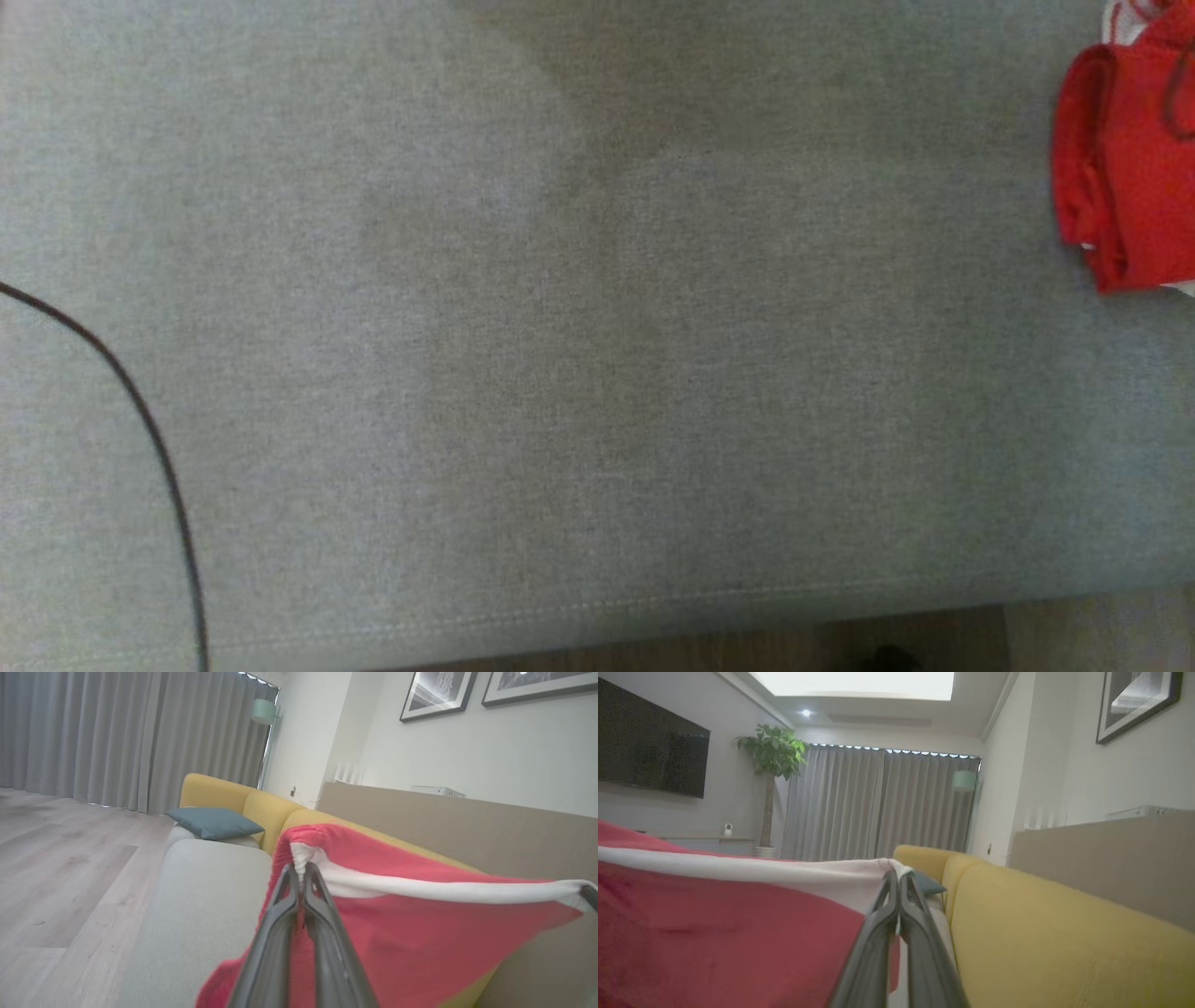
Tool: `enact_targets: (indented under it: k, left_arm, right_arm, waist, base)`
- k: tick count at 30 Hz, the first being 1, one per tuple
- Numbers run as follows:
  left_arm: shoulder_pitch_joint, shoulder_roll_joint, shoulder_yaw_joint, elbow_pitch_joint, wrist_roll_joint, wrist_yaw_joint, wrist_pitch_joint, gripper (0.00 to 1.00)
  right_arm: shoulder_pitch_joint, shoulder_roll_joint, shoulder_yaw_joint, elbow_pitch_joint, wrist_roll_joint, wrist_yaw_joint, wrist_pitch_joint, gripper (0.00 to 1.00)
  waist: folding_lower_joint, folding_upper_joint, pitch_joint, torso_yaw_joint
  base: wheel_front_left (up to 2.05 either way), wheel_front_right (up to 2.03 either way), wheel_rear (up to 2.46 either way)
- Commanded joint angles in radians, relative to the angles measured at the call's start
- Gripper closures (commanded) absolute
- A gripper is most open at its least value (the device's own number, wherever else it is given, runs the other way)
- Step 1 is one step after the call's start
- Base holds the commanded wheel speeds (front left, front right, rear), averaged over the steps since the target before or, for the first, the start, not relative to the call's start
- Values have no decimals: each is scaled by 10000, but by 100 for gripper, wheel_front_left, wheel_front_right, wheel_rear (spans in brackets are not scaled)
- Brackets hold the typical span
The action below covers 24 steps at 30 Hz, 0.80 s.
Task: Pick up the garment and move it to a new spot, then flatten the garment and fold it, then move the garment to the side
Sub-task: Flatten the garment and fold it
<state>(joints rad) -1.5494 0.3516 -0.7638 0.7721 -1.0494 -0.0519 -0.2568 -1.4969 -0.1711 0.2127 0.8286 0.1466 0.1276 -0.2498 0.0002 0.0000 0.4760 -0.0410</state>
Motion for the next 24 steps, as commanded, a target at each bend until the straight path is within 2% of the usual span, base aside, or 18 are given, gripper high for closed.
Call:
enact_targets:
  k: [1, 5, 11, 16, 24]
  left_arm:
    - [-209, 293, 358, -181, 168, -40, -43, 100]
    - [1146, -283, 1037, -108, 913, -400, -46, 100]
    - [3350, -813, 1161, -168, 2078, -721, -47, 100]
    - [5110, -789, 727, -576, 2611, -780, -48, 100]
    - [7280, -80, -811, -1349, 3045, -786, -48, 100]
  right_arm:
    - [-8, 196, -109, -244, -46, 31, -57, 100]
    - [915, 389, 13, 348, 120, 31, -111, 100]
    - [2901, 317, 740, 588, 700, 31, -117, 100]
    - [4319, -6, 1724, 879, 1520, 31, -118, 100]
    - [5836, -1029, 3841, 1068, 3113, 31, 476, 100]
  waist:
    - [-2, 0, 70, 54]
    - [-2, 0, 46, 193]
    - [-2, 0, -426, 472]
    - [-2, 0, -1085, 570]
    - [-2, 0, -2291, 620]
  base:
    - [0, 0, 0]
    - [0, 0, 0]
    - [0, 0, 0]
    - [0, 0, 0]
    - [0, 0, 0]
